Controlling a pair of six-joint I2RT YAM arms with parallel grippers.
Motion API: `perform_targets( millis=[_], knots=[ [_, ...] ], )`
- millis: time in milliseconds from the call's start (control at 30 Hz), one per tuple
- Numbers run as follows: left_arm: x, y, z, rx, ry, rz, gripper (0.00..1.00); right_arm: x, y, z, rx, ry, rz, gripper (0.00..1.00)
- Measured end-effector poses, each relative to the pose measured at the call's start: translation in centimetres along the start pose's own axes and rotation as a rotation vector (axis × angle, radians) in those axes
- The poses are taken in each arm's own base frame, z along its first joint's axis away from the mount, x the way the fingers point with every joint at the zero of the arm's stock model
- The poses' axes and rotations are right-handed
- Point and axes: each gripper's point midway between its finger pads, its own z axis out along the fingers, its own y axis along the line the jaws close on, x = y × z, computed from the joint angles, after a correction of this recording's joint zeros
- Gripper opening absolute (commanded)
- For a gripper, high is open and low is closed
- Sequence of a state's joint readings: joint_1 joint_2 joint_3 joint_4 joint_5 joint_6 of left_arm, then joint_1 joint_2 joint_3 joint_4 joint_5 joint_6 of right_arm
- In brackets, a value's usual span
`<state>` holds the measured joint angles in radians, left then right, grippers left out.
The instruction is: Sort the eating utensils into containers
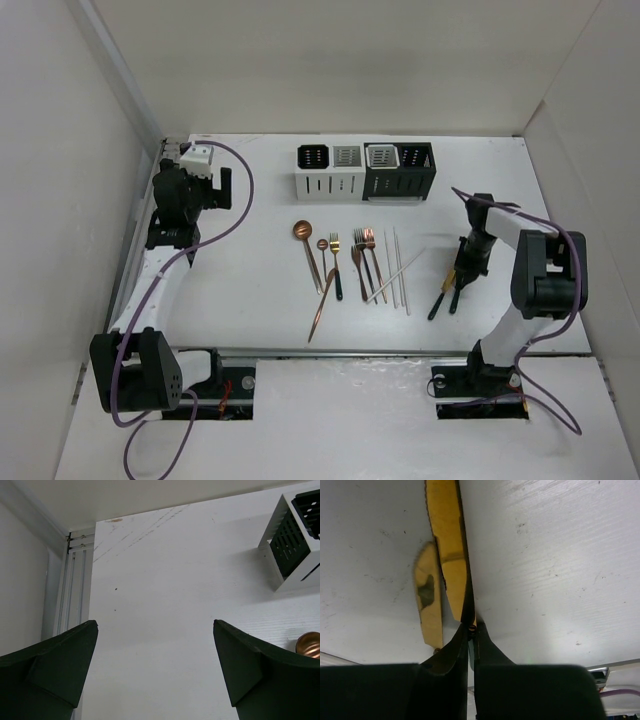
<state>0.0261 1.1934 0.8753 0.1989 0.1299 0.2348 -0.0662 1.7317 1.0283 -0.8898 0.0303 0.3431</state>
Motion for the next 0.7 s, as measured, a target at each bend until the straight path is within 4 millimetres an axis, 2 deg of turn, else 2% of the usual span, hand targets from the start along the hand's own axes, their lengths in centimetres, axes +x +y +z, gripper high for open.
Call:
perform_targets(
  millis=[300, 367, 433, 500, 533, 600, 700],
  knots=[
    [0.1, 0.0, 0.0, 0.002, 0.005, 0.003, 1.00, -0.6, -0.2, -0.3, 0.043, 0.017, -0.008, 0.00],
    [0.2, -0.1, -0.1, 0.008, 0.010, 0.010, 1.00, -2.1, -0.2, -0.8, 0.071, -0.044, -0.021, 0.00],
    [0.4, -0.2, -0.1, 0.015, 0.017, 0.018, 1.00, -4.7, 0.2, -2.3, 0.098, -0.151, -0.034, 0.00],
    [0.7, -0.3, -0.2, 0.023, 0.029, 0.026, 0.99, -7.6, 1.0, -5.2, 0.093, -0.290, -0.035, 0.00],
    [0.8, -0.3, -0.2, 0.025, 0.035, 0.029, 0.99, -9.1, 1.6, -7.2, 0.078, -0.379, -0.031, 0.00],
    [0.7, -0.4, -0.3, 0.035, 0.045, 0.037, 0.99, -11.9, 3.0, -12.3, 0.019, -0.586, -0.012, 0.00],
    [0.2, -0.6, -0.3, 0.048, 0.045, 0.043, 0.97, -14.9, 5.7, -21.0, -0.112, -0.925, 0.020, 0.00]
  ],
)
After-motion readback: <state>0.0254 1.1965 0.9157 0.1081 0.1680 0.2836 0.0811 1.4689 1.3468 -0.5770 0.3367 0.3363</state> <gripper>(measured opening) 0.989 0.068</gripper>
